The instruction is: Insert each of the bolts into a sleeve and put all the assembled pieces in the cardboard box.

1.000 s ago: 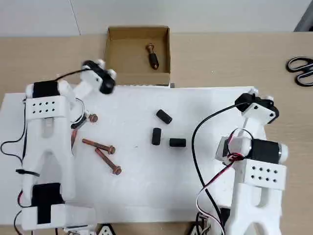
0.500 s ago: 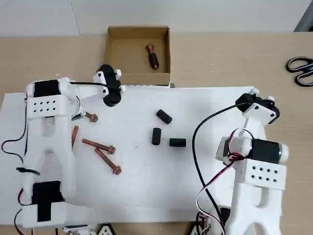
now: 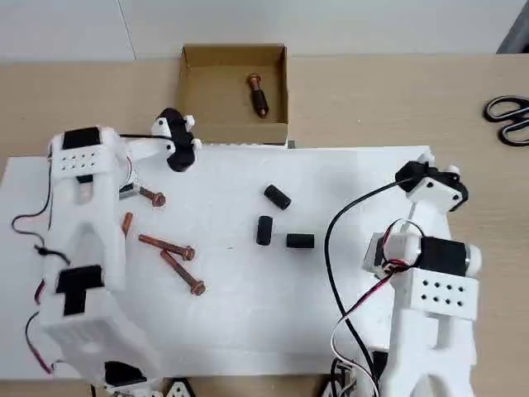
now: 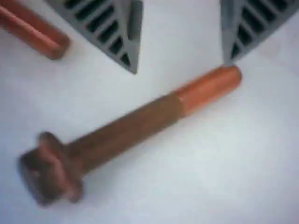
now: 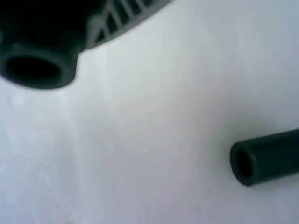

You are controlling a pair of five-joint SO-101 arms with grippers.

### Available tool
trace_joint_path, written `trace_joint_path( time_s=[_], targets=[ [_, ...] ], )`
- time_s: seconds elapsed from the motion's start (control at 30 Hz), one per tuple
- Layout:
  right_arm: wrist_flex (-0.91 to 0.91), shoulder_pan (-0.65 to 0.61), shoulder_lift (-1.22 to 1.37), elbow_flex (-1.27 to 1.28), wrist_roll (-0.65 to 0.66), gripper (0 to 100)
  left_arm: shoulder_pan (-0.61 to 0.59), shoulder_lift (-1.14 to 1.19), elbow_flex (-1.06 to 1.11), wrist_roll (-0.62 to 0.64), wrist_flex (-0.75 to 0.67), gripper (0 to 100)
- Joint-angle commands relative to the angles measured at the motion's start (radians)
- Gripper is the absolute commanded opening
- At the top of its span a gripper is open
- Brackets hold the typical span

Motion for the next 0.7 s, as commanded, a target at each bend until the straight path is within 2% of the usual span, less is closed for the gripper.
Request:
trace_joint_path(
  time_s=[0.0,0.17,0.67],
  targets=[
    [-0.024,0.008,-0.021,-0.002,-0.012,0.3,0.002,0.051,-0.107,-0.155,-0.011,12],
    [-0.061,0.005,-0.021,0.003,-0.009,0.3,0.025,0.12,-0.131,-0.153,-0.006,12],
    [-0.096,0.007,-0.016,0.003,-0.008,0.3,0.054,0.132,-0.166,-0.153,0.187,11]
  ],
)
